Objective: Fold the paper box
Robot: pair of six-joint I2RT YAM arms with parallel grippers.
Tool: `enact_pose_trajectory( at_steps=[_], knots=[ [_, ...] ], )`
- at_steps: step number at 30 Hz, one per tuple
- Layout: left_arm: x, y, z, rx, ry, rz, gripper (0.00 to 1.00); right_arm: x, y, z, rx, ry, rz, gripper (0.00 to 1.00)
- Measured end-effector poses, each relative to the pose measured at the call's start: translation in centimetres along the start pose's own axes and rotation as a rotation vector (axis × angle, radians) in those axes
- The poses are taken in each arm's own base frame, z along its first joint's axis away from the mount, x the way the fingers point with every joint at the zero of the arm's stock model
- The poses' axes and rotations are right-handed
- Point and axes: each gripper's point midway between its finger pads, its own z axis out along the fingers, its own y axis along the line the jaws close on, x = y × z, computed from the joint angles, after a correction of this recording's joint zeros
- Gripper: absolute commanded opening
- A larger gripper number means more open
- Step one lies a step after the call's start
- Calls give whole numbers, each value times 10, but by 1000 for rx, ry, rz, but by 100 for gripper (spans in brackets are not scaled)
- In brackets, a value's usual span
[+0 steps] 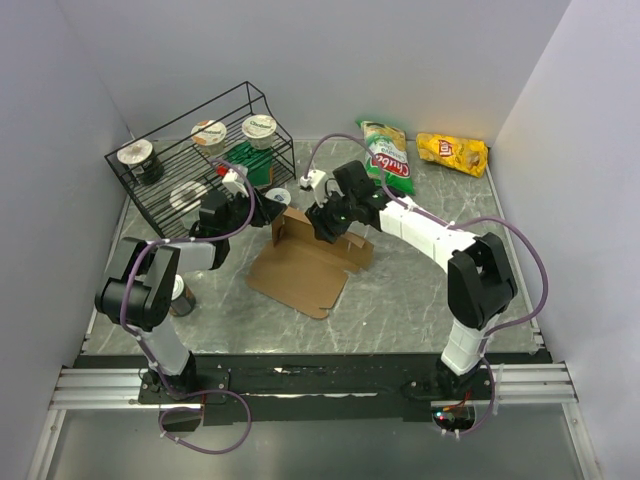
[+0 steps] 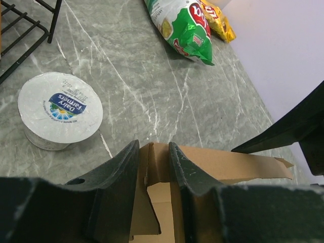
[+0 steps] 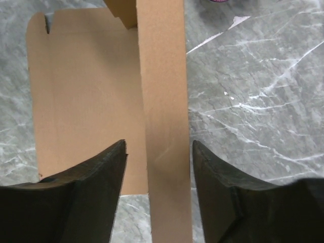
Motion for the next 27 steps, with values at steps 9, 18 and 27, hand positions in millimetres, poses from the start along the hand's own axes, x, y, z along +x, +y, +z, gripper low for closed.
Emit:
enact_pose_trajectory(
  at_steps=[9,18,27],
  knots=[
    [2,-3,-1,-1,4,2,39,7,-4,6,18,26,0,41],
    [10,1,-4,-31,35,-37,91,7,-11,8,98,22,-55,35],
    [-48,1,-37,-58,-93,-15,98,7,-18,10,135,2,-94,34]
  ],
)
